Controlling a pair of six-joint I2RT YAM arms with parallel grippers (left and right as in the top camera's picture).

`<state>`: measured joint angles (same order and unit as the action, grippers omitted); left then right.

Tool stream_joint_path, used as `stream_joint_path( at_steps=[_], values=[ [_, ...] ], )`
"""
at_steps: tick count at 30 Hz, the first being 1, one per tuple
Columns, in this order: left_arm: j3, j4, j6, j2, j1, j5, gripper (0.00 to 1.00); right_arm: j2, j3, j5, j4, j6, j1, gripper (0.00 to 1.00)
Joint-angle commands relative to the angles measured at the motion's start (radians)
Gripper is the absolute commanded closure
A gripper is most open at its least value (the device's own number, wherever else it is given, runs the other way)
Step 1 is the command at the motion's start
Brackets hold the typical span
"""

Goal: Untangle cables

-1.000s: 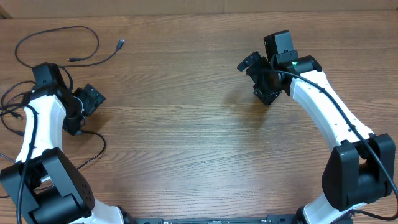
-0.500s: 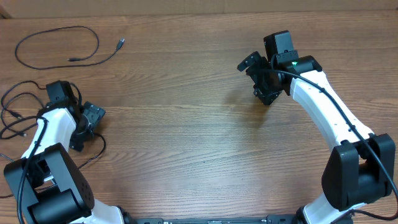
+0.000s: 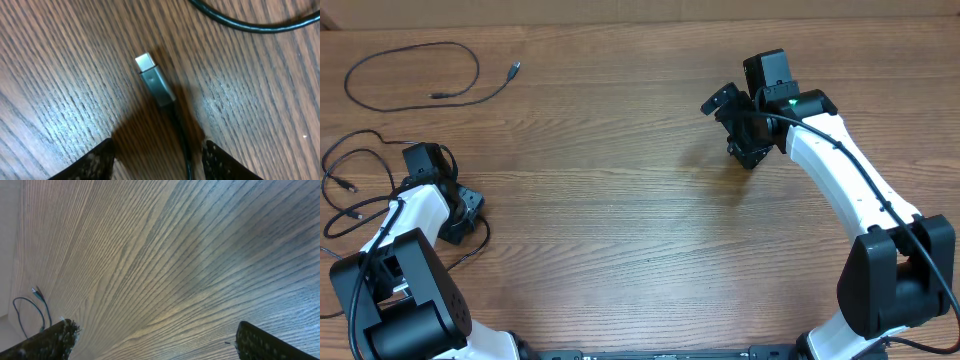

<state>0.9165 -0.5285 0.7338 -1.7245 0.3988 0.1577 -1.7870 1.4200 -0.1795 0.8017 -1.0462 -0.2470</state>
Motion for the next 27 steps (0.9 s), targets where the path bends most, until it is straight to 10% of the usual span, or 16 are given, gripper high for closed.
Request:
stream_joint_path(
  at_steps=[1,7,19,27],
  values=[
    [-0.013,0.006,0.008,-0.015,0.003,0.062,0.43,0.011,0.013,-0.001,-0.003,0.008,-0.007,0.00],
    [-0.013,0.005,0.008,-0.015,0.024,0.082,0.58,0.011,0.013,-0.001,-0.003,0.008,-0.007,0.00],
    [-0.013,0.063,0.015,-0.015,0.046,-0.018,0.40,0.011,0.013,-0.001,-0.006,0.008,-0.007,0.00],
    [-0.014,0.047,0.015,-0.022,0.045,-0.093,0.51,0.011,0.013,-0.001,-0.011,0.007,-0.007,0.00]
  ],
)
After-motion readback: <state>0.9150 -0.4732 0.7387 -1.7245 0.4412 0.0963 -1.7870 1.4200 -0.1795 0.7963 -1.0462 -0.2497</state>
